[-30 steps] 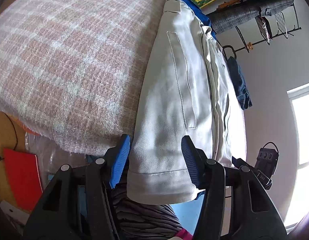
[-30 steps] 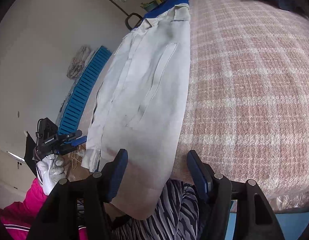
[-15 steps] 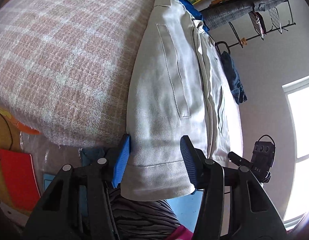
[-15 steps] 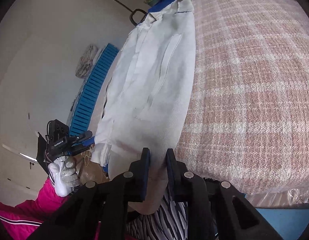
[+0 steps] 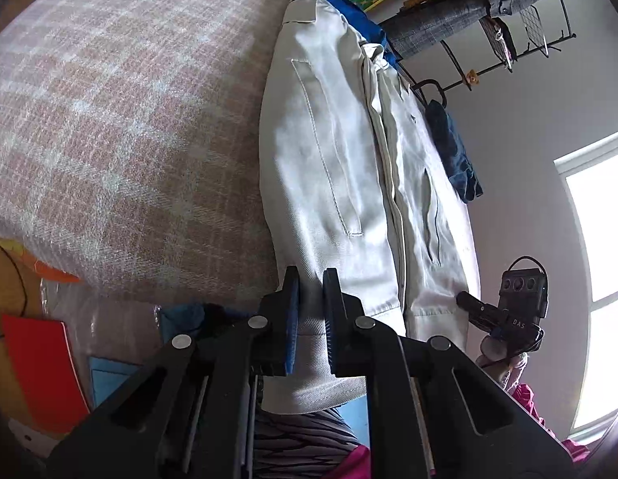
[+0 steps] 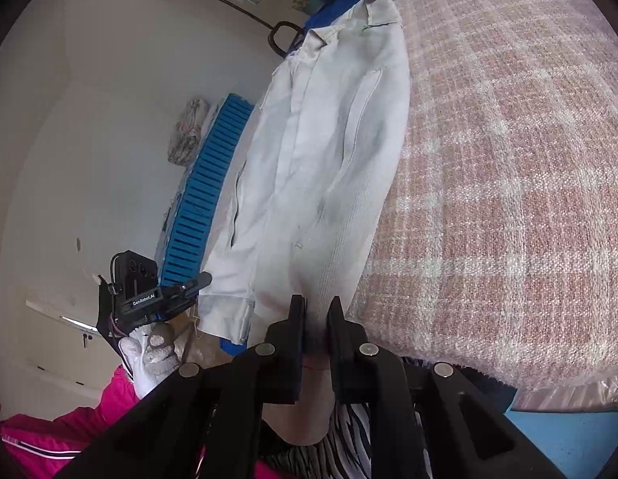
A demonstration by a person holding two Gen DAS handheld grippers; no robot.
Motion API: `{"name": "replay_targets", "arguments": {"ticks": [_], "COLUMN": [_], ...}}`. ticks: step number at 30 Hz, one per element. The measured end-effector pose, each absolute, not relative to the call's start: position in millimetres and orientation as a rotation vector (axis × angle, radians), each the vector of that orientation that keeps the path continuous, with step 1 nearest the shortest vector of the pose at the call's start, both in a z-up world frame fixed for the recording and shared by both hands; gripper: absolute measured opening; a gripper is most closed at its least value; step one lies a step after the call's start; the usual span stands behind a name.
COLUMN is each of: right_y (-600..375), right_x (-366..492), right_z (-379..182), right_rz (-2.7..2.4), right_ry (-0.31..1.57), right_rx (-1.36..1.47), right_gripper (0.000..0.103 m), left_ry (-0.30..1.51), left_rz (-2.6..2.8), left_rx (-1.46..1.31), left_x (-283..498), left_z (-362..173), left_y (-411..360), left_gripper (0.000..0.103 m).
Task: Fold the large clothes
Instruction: 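Lift the hem with both grippers and fold it toward the blue collar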
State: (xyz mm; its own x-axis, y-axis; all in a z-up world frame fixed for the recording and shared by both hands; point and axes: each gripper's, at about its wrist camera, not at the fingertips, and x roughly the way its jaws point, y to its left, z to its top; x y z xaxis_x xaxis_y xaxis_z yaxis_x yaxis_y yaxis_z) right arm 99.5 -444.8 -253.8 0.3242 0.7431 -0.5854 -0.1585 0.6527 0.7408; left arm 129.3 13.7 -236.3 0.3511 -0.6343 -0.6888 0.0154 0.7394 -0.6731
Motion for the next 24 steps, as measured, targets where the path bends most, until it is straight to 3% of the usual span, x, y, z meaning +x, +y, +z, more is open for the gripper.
{"name": "replay_targets", "arguments": {"ticks": [3,4,5,7,9,11,12,13,17,24], "right_y": [-442,-444,-446,-446,-449,-449,-448,-446,-438,-435], "right_x": [99,98,97,94,93,93,94,94,97,111], "right_z": [-263,-268,-273,-284,-293,-293,-293,-292,-275,-239], "right_rz": [0.643,0.627,0.616,0.613,0.611,0.621,0.629,0.637,0.686,0.745], "right_ry": [1.123,1.143,1.159,1.189,1.21,1.201,1.197,1.197,1.169,1.039], "right_rx": [0.653,0.652,0.652,0.681,0.709,0.718,0.722,0.722,0.705,0.778], "right_gripper": [0.024,0.027,0.03,0.034,0.035,0.035,0.03,0.029,0.014,0.01], "left_ry": [1.169,1.182,1.206,1.258,1.282,1.279,1.28,1.282,1.278,1.195], "left_rz": [-0.437,-0.433,-0.424,-0.422,-0.438,-0.45,-0.453,-0.462,-0.484,-0.565], "left_rx": [-0.634,-0.64,-0.646,-0.673,-0.692,-0.687,-0.683,-0.683,-0.704,-0.784], "left_x": [128,128,128,124,119,119,120,120,119,123], "left_z": [-244,-249,-253,-266,-276,-278,-277,-275,-264,-218], "left_y": [13,13,14,13,12,9,8,8,9,12], "left_gripper": [0.015,0.026,0.046,0.054,0.054,0.041,0.038,0.029,0.016,0.013]}}
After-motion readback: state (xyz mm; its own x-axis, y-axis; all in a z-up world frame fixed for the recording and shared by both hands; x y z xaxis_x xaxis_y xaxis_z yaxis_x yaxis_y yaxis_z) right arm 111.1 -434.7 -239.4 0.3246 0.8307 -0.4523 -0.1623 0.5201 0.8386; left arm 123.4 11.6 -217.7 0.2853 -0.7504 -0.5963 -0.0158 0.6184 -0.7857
